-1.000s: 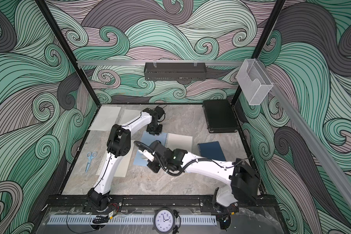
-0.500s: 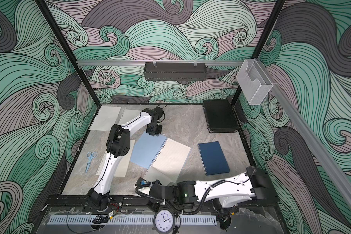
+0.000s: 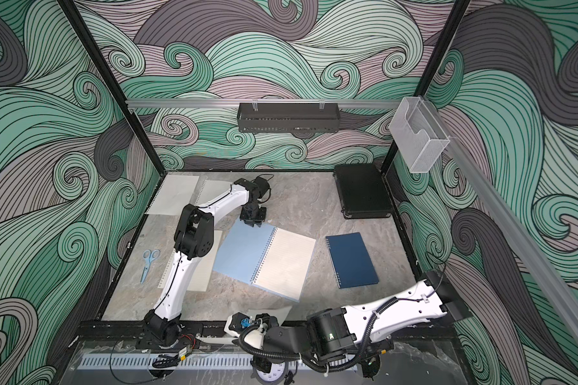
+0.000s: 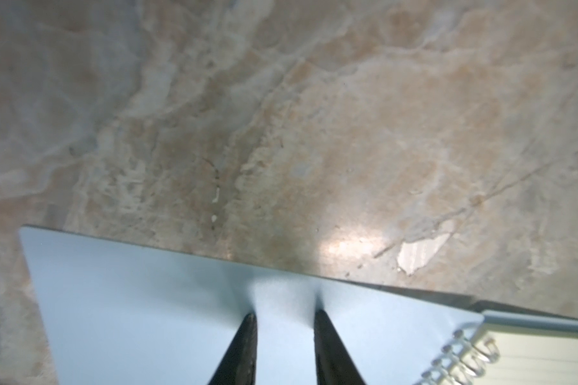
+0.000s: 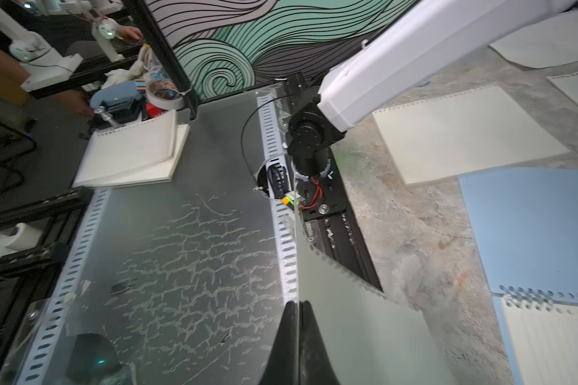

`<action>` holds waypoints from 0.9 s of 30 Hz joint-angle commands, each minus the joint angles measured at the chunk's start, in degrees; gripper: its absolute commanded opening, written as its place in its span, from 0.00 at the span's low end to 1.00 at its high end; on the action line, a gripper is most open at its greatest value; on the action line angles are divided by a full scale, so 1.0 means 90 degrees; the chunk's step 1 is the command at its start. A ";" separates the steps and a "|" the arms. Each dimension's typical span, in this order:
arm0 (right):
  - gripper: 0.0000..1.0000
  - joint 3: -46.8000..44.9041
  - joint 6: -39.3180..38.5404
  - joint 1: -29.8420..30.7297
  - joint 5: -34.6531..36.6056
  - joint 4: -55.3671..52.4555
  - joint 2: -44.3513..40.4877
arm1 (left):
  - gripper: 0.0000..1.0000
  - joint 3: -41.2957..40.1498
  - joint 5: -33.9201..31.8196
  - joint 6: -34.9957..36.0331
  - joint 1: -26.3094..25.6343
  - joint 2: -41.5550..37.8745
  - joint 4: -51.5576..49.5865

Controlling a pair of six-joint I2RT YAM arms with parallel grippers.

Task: Tear off pages from different notebooks
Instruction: Tear off the paper from the notebook.

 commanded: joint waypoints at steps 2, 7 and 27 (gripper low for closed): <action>0.00 0.0226 0.0356 -0.0834 0.1033 -0.1034 -0.0541 | 0.29 -0.0460 0.0471 -0.0103 0.0021 0.0788 -0.0143; 0.00 0.0196 0.0005 -0.2536 0.0737 -0.1488 -0.1458 | 0.32 -0.0501 0.0864 -0.0246 -0.0009 0.0381 0.0186; 0.00 0.2743 0.0217 -0.8047 -0.1190 -0.0324 0.1705 | 0.45 -0.1370 0.0529 -0.0203 0.1024 -0.3252 0.0458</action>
